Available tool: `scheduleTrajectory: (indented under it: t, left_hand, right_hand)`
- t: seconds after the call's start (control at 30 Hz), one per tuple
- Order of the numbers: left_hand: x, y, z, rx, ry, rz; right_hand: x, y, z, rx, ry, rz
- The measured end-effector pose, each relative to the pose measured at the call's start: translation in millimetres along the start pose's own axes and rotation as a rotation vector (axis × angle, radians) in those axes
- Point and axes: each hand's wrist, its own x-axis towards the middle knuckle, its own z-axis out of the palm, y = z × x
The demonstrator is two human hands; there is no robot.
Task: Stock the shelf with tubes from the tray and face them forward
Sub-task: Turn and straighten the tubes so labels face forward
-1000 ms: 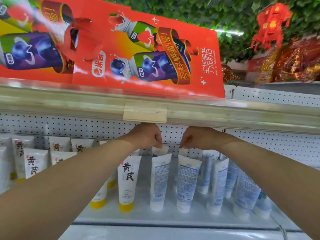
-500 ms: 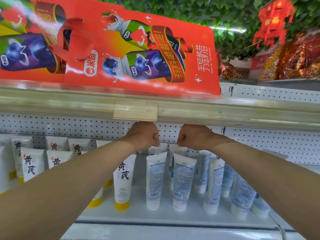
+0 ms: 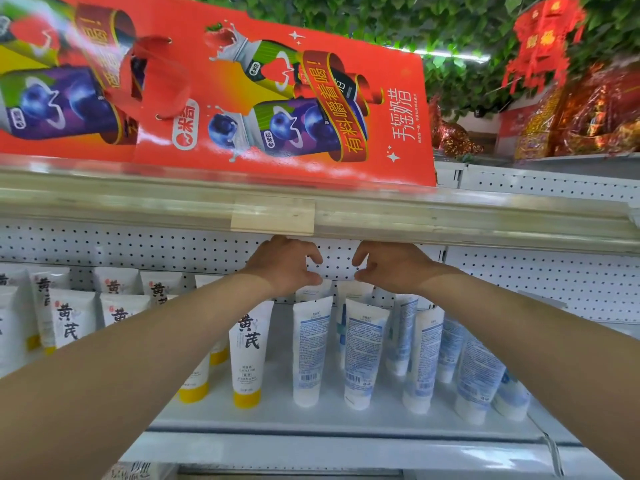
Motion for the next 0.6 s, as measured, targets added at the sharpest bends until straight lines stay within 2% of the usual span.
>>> scheduleTrajectory:
  t: [0.17,0.3,0.6]
  left_hand:
    - [-25.0,10.4,-21.5,-0.169,-0.094,0.075]
    - [-40.7,16.0,-29.2,-0.108,-0.193,0.097]
    - [-52.6,21.9,-25.4,-0.110,-0.248,0.081]
  right_hand:
    - [-39.8,-7.3,-20.1,0.199,-0.034,-0.132]
    - [-54.2,-11.5,-23.8,0.169,-0.136,-0.166]
    - [-58.2,-21.7,-19.0,0.097,-0.170,-0.149]
